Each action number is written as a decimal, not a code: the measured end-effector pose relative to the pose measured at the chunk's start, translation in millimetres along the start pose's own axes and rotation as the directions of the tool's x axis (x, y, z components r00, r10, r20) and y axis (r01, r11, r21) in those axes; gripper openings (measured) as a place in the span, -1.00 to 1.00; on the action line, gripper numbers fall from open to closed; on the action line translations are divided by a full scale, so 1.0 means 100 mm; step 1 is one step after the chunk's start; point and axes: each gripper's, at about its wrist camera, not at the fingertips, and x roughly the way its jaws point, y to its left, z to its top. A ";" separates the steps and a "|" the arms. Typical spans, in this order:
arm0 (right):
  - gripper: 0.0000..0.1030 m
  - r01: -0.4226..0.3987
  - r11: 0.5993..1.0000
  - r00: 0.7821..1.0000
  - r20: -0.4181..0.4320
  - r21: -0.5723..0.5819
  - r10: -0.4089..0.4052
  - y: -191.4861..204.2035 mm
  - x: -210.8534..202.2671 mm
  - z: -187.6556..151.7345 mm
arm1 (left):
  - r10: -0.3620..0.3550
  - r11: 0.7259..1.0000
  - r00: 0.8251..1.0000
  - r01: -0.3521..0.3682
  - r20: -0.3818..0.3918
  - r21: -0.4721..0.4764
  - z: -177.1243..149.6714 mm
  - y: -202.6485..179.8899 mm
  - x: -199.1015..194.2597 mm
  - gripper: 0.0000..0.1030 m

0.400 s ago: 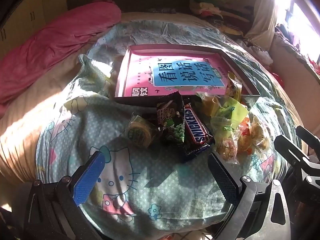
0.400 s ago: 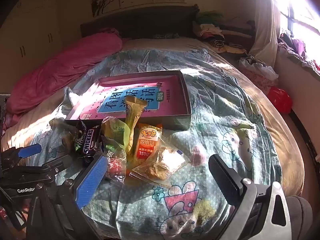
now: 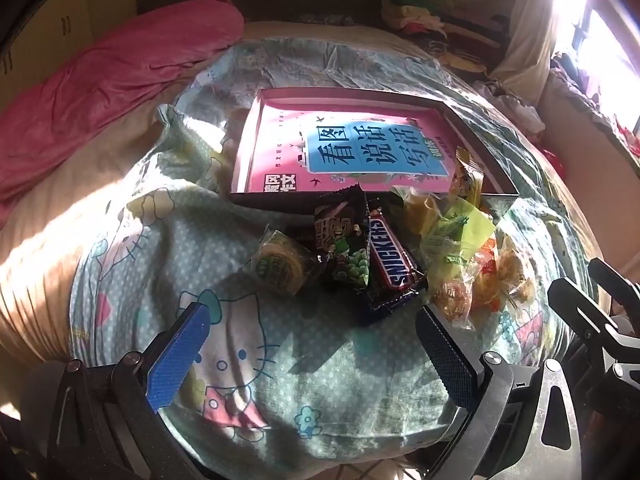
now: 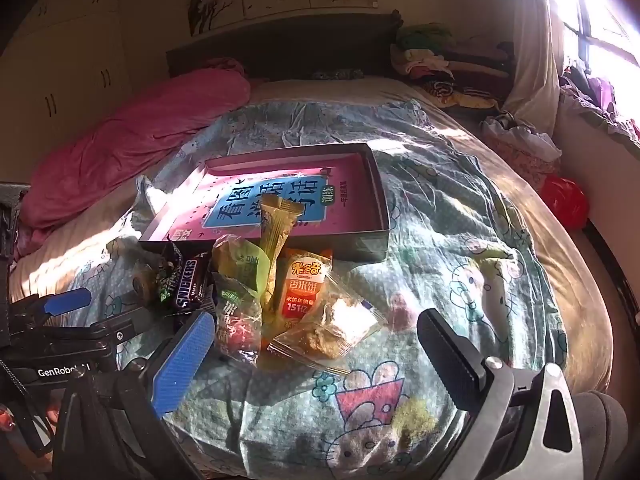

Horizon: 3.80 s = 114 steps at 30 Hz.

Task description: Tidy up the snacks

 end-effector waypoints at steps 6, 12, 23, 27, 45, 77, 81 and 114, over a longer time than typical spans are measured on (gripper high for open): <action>0.99 0.001 1.000 1.000 0.001 0.010 -0.001 -0.01 0.01 -0.01 | 0.000 1.000 1.000 0.000 0.007 0.000 0.01 0.01 -0.03 0.99; 0.99 -0.004 1.000 1.000 -0.004 0.024 0.004 -0.04 0.01 0.00 | 0.004 1.000 1.000 -0.004 0.008 -0.005 0.03 0.03 -0.05 0.99; 0.99 -0.007 1.000 1.000 -0.002 0.028 0.007 -0.04 0.01 0.00 | -0.002 1.000 1.000 0.002 0.008 0.003 0.03 0.00 -0.06 0.99; 0.99 -0.008 0.999 1.000 -0.006 0.038 0.008 -0.05 0.02 0.00 | -0.008 1.000 1.000 0.008 0.008 0.002 0.04 0.00 -0.06 0.99; 0.99 -0.010 0.999 1.000 -0.009 0.042 0.010 -0.07 0.03 -0.01 | -0.019 1.000 1.000 0.019 0.006 0.001 0.03 -0.02 -0.05 0.99; 0.99 -0.047 0.986 0.996 -0.072 0.160 0.059 -0.28 0.22 -0.06 | -0.060 0.992 0.996 0.052 -0.064 -0.119 0.03 0.34 0.17 0.99; 0.99 -0.050 0.985 0.995 -0.078 0.167 0.064 -0.29 0.25 -0.06 | -0.083 0.988 0.994 0.073 -0.068 -0.135 0.06 0.38 0.20 0.99; 0.26 -0.114 0.960 0.969 -0.186 0.256 0.164 -0.39 0.74 -0.07 | -0.077 0.997 0.997 0.076 -0.019 -0.027 0.22 0.49 0.67 0.82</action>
